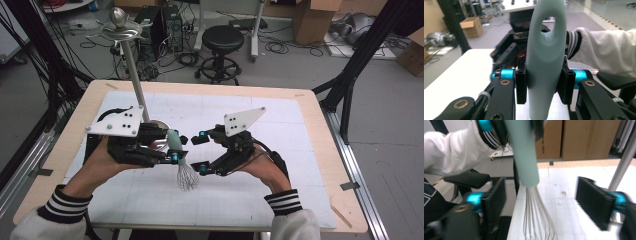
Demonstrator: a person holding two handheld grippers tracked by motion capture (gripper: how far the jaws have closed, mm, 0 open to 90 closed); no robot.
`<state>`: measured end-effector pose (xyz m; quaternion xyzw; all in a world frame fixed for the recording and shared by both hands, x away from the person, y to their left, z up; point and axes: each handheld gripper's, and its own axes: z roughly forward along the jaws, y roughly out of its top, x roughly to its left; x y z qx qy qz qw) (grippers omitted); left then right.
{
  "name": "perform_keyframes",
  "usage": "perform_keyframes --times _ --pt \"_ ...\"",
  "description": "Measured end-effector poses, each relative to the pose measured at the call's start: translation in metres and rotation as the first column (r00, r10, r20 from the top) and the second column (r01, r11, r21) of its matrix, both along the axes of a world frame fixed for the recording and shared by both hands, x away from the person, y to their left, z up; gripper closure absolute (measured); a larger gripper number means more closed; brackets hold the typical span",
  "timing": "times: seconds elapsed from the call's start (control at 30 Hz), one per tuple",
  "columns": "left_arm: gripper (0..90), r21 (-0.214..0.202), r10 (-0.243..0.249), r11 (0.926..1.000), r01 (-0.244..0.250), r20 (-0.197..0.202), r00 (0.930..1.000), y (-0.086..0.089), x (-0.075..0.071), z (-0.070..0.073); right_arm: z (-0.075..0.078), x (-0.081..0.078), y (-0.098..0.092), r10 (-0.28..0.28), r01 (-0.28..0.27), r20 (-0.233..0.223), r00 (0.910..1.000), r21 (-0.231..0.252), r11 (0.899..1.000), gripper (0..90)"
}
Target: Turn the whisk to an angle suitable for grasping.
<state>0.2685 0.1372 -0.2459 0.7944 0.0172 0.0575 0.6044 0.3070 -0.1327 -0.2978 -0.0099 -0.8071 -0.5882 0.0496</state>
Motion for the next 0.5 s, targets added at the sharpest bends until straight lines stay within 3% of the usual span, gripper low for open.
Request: perform_keyframes --times 0.07,0.2,0.23,0.33,0.37,0.5 --pt "66.1 0.006 0.012 0.9999 -0.012 -0.004 0.9999 0.002 0.001 0.0 -0.002 -0.003 -0.004 -0.031 0.031 0.009 0.9995 -0.009 0.999 31.1" --pt "66.1 0.016 0.02 0.9997 -0.02 0.0 0.9998 0.003 0.001 0.0 -0.006 -0.003 -0.009 -0.09 0.09 0.004 0.9959 -0.021 0.996 23.2" --pt "66.1 0.018 0.026 0.9995 -0.026 -0.001 0.9997 0.004 0.002 0.001 -0.008 -0.002 -0.012 -0.134 0.134 -0.002 0.991 -0.025 0.991 13.2" --pt "66.1 0.016 0.039 0.9991 -0.039 -0.007 0.9992 0.005 0.002 0.002 -0.01 -0.001 -0.015 -0.171 0.171 -0.014 0.9851 -0.041 0.984 7.6" --pt "66.1 0.014 0.044 0.999 -0.043 -0.007 0.999 0.006 0.002 0.002 -0.011 0.0 -0.019 -0.186 0.185 -0.01 0.9825 -0.046 0.982 0.4" --pt "66.1 0.026 0.07 0.9972 -0.07 -0.011 0.9975 0.009 0.004 0.003 -0.012 0.0 -0.028 -0.22 0.22 0.0 0.9755 -0.037 0.975 0.4"
